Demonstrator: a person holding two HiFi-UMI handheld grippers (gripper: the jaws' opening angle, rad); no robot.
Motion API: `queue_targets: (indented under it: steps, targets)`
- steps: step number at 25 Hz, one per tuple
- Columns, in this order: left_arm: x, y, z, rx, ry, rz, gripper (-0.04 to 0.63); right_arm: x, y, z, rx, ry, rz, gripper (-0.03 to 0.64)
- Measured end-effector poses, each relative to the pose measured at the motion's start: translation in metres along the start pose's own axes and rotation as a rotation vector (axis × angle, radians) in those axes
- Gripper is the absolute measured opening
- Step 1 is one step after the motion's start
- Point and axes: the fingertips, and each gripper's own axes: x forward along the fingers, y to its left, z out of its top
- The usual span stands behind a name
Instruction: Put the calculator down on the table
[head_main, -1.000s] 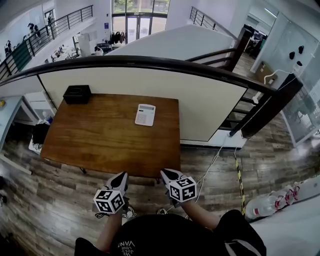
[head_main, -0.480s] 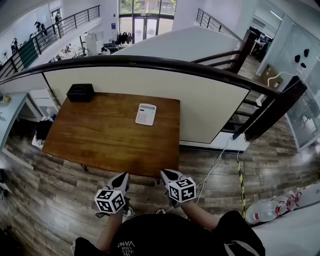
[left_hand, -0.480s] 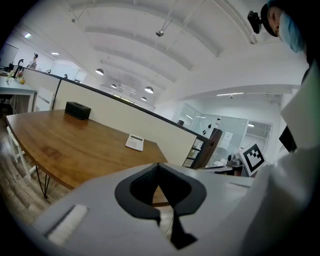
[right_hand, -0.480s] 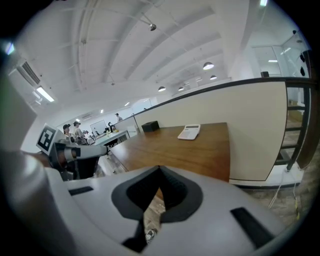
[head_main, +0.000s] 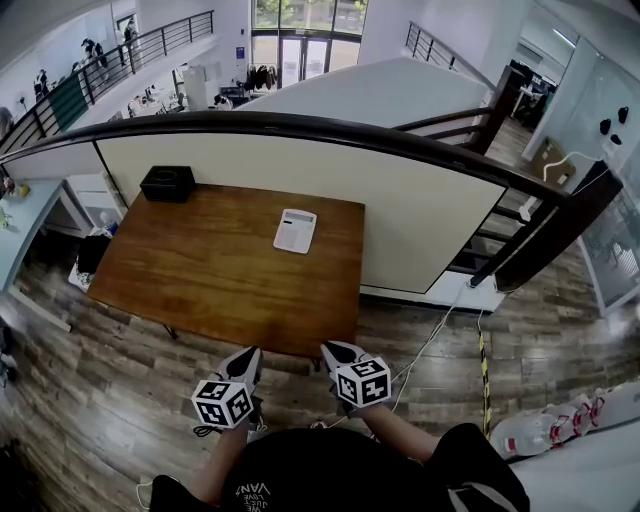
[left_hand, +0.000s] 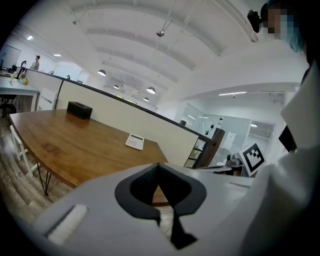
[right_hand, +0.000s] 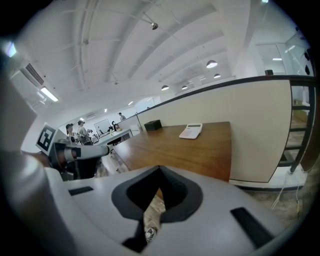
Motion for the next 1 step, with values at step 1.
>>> queue_targets:
  steps: [1]
  targets:
    - [0.0006, -0.0005, -0.0002, -0.001, -0.001, 0.002, 0.011, 0.0001, -0.0004, 0.0001, 0.0, 0.0, 0.003, 0.014]
